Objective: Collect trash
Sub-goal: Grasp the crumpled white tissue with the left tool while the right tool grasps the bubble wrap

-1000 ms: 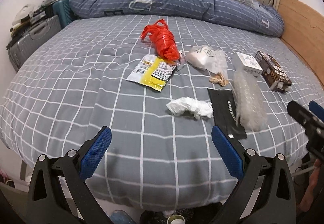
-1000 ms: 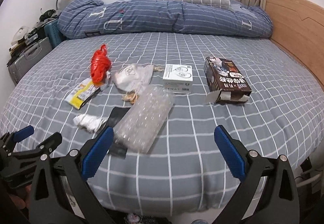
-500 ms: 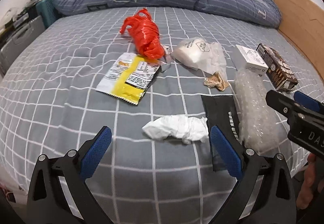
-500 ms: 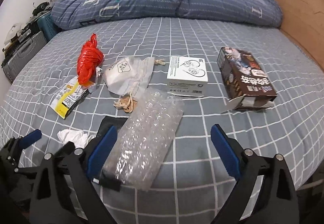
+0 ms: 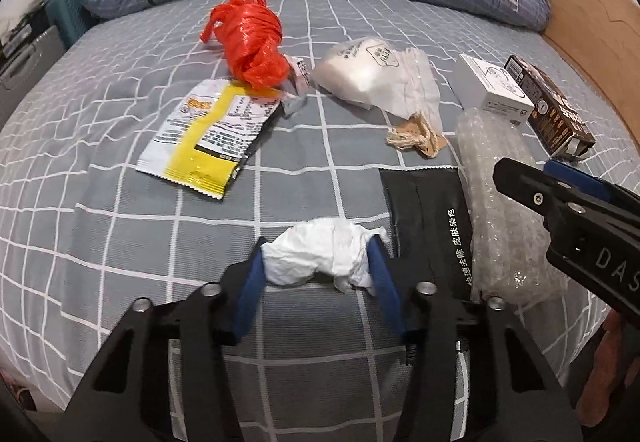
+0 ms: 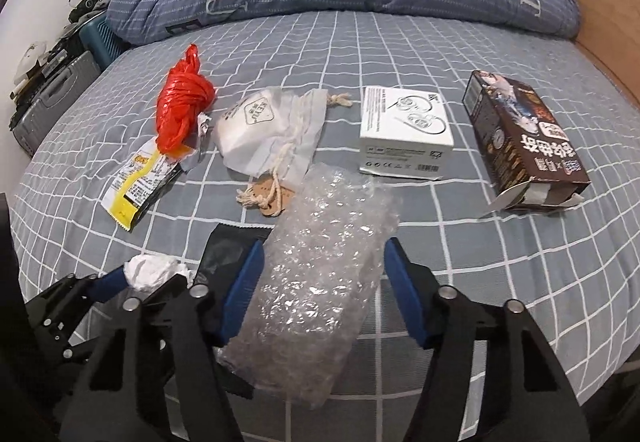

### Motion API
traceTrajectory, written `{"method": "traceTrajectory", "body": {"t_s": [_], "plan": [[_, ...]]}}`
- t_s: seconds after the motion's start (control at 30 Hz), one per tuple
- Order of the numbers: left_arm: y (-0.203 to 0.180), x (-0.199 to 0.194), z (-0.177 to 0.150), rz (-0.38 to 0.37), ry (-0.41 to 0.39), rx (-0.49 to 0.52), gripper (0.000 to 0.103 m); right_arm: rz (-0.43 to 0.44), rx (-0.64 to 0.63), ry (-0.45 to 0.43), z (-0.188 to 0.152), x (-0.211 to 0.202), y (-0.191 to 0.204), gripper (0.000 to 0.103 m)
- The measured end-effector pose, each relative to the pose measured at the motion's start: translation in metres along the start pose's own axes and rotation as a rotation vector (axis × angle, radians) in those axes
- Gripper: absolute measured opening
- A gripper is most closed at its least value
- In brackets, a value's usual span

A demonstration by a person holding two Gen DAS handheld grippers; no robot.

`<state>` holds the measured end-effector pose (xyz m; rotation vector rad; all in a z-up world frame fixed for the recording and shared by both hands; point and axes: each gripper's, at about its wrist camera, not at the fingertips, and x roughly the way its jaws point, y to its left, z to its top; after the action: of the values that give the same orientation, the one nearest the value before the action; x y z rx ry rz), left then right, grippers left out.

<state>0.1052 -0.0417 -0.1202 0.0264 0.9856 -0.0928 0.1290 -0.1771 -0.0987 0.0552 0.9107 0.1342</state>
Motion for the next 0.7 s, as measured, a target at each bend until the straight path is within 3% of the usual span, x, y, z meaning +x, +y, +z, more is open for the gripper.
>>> {"method": "traceTrajectory", "body": {"t_s": [0.13,0.3,0.7], "plan": [[-0.003,0.003,-0.002,-0.005,0.002,0.007,0.031,0.013,-0.001,0.01,-0.002,0.004,0.001,0.048],[-0.002,0.003,-0.002,-0.019,0.0,-0.003,0.021,0.047,-0.001,0.029,-0.002,0.007,0.002,0.018],[0.001,-0.029,0.014,-0.03,-0.061,-0.021,0.018,0.048,-0.006,-0.03,0.007,-0.02,0.006,0.015]]}}
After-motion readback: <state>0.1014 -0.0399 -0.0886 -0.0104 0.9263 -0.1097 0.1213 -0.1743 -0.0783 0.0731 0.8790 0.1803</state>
